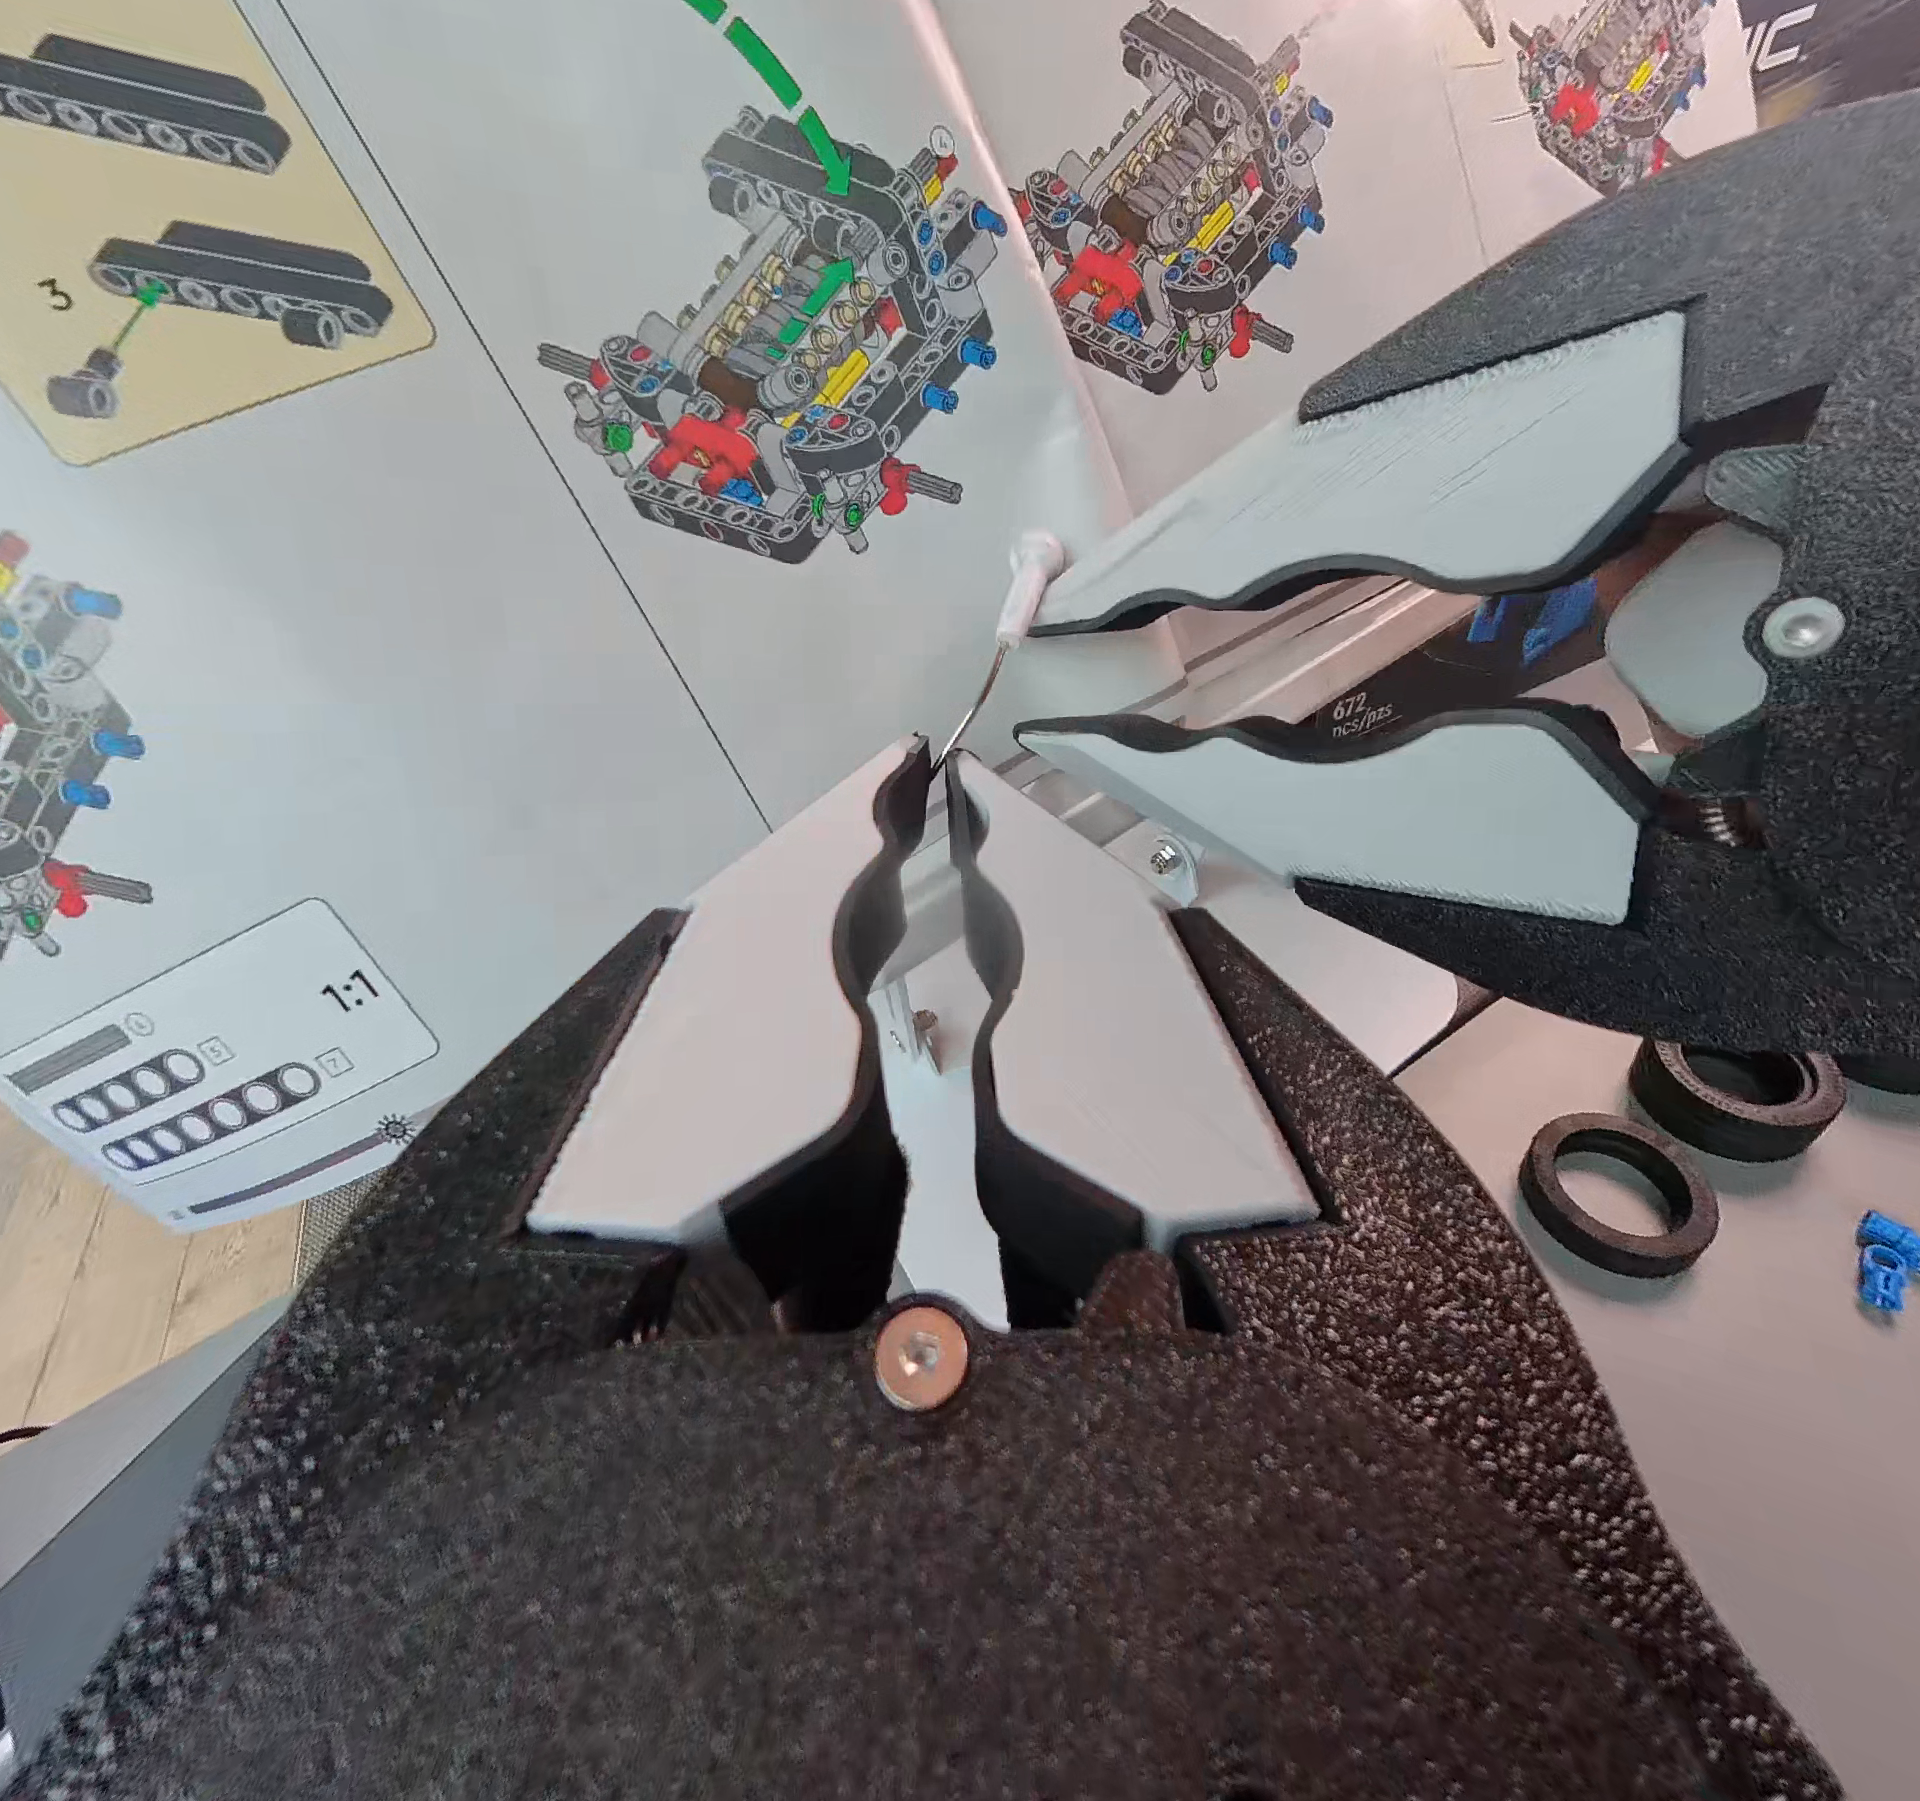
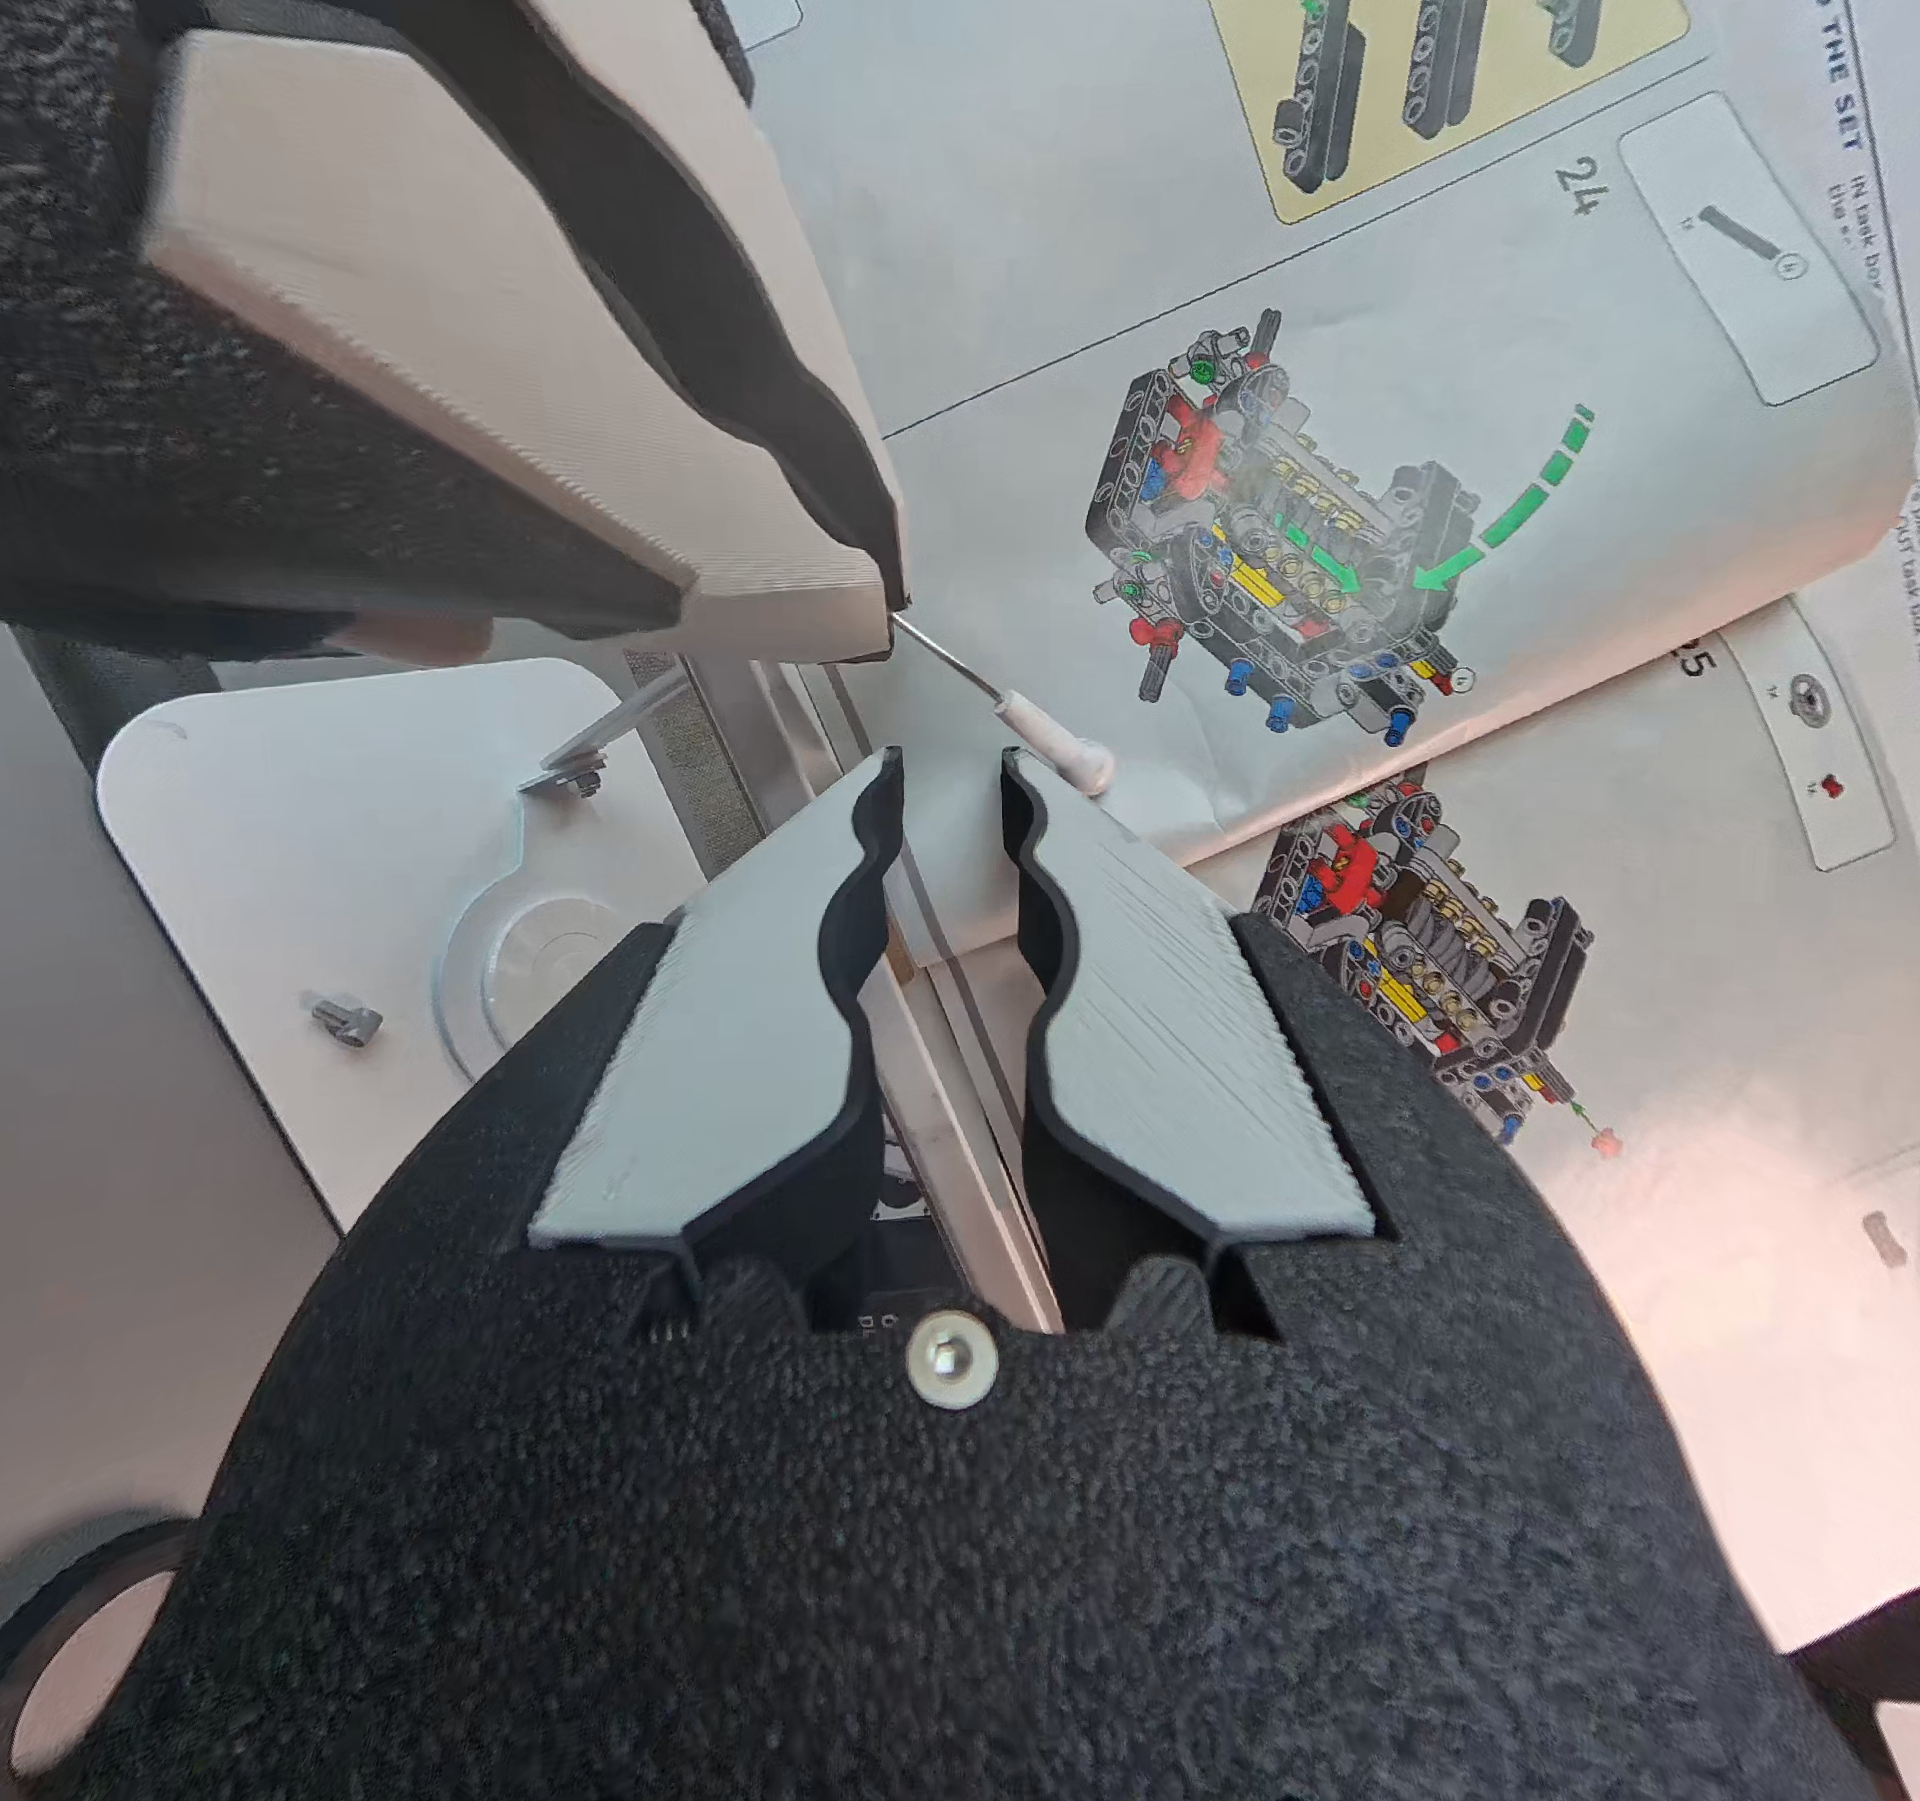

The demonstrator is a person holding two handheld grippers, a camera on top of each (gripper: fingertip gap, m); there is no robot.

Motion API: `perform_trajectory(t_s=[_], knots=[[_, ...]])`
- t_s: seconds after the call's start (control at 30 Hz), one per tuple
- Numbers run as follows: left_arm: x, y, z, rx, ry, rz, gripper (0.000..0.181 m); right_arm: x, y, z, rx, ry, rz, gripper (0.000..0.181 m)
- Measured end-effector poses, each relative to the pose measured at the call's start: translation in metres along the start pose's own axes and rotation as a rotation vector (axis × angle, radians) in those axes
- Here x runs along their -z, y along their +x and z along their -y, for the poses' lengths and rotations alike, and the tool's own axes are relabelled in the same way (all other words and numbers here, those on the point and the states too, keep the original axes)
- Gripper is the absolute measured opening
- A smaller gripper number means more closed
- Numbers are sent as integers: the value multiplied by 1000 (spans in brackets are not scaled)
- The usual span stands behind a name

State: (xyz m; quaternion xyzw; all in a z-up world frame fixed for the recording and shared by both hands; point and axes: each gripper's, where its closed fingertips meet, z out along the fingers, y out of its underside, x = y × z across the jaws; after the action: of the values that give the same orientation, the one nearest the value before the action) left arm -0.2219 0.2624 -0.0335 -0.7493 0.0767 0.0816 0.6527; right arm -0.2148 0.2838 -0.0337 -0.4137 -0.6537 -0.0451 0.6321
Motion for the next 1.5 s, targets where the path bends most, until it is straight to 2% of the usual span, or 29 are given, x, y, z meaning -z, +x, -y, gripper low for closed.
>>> perform_trajectory(t_s=[0.1,0.2,0.37,0.47,0.53,0.6,0.67,0.77,0.87,1.0,1.13,1.4,1.5], knots=[[2,-2,3,30,-20,27,7,14,2,6,-6,47,-19,22],[16,-5,20,106,49,62,27,47,8,11,-185,132,7,26],[61,18,61,158,176,9,49,134,23,-5,-530,257,102,34],[93,53,82,114,210,-118,53,190,12,-29,-618,229,215,42],[118,81,87,74,204,-229,55,228,-6,-49,-631,183,303,48],[143,111,78,26,164,-339,55,269,-28,-68,-650,155,399,39],[169,141,56,-21,96,-457,55,310,-56,-87,-675,123,494,31],[202,183,1,-59,-54,-598,52,360,-98,-114,-690,40,561,18],[230,224,-53,-23,-194,-727,51,394,-149,-128,-734,-50,640,16],[244,261,-101,-23,-273,-786,51,407,-203,-126,-733,-139,705,20],[253,280,-121,-8,-319,-837,51,397,-220,-118,-735,-175,732,27],[259,280,-133,-103,-323,-815,51,385,-225,-112,-455,-204,618,23],[263,286,-128,-104,-300,-852,53,395,-235,-96,-418,-94,703,23]])
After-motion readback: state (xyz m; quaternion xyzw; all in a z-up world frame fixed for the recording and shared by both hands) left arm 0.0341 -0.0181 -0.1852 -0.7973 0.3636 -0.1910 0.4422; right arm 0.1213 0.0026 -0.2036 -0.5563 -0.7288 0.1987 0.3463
